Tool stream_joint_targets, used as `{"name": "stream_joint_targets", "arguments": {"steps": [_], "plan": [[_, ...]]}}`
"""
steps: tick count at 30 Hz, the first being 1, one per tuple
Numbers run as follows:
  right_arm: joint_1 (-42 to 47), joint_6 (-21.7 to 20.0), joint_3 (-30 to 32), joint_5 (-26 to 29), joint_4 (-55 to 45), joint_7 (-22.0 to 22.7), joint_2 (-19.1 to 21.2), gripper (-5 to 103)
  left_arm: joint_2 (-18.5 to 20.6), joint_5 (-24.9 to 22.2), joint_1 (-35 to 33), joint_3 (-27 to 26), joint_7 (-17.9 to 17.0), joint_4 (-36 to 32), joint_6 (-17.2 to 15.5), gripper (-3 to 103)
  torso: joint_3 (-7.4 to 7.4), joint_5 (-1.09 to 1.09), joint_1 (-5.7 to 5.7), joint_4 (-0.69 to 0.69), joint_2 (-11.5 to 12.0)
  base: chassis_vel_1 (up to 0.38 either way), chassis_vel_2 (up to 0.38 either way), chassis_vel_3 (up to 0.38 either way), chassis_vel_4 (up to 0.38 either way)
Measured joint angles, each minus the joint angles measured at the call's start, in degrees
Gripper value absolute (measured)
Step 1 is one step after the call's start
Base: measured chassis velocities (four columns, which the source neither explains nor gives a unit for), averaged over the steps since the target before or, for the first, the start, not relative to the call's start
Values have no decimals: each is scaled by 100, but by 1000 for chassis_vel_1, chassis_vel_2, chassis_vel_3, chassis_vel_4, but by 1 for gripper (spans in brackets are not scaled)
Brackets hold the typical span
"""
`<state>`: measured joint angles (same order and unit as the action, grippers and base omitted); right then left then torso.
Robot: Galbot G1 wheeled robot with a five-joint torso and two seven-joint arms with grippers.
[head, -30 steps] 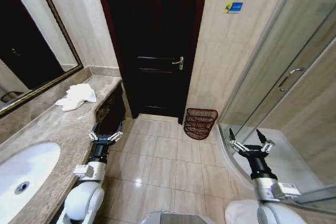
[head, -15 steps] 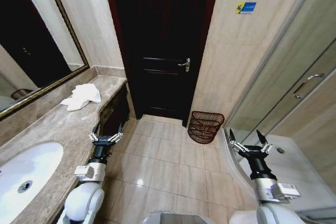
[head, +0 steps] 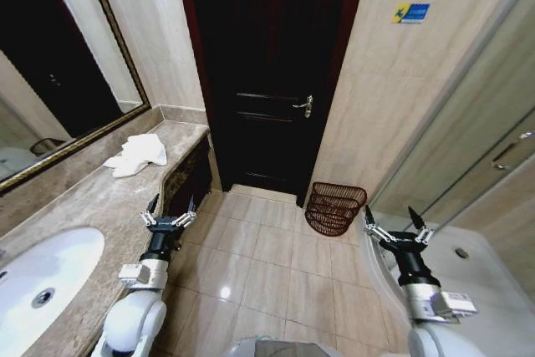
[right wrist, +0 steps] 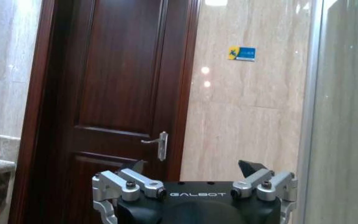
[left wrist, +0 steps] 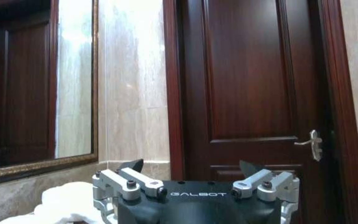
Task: Discard the used towel into the hamper.
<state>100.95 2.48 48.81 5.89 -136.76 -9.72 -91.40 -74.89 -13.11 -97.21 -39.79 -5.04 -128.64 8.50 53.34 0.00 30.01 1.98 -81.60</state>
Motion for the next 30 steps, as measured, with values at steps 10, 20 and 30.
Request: {"name": "stream_joint_targets", "arguments": {"steps": [10,20,30], "plan": [[2,1,1,-6,-3,-4,0,100,-12,-2,-7,-11,-1,-26,8,100,0,0,0,0,0,-30,83,89,-18],[20,38,10,-11,-6,-4,6,100,-23,-2,-29,-17,-4,-27,36,100,0,0,0,0,0,-39,92,88,-53],[14,49,11,-13,-1,-4,19,100,-38,8,-27,-20,-7,-44,42,100,0,0,0,0,0,-48,89,92,-36]]}}
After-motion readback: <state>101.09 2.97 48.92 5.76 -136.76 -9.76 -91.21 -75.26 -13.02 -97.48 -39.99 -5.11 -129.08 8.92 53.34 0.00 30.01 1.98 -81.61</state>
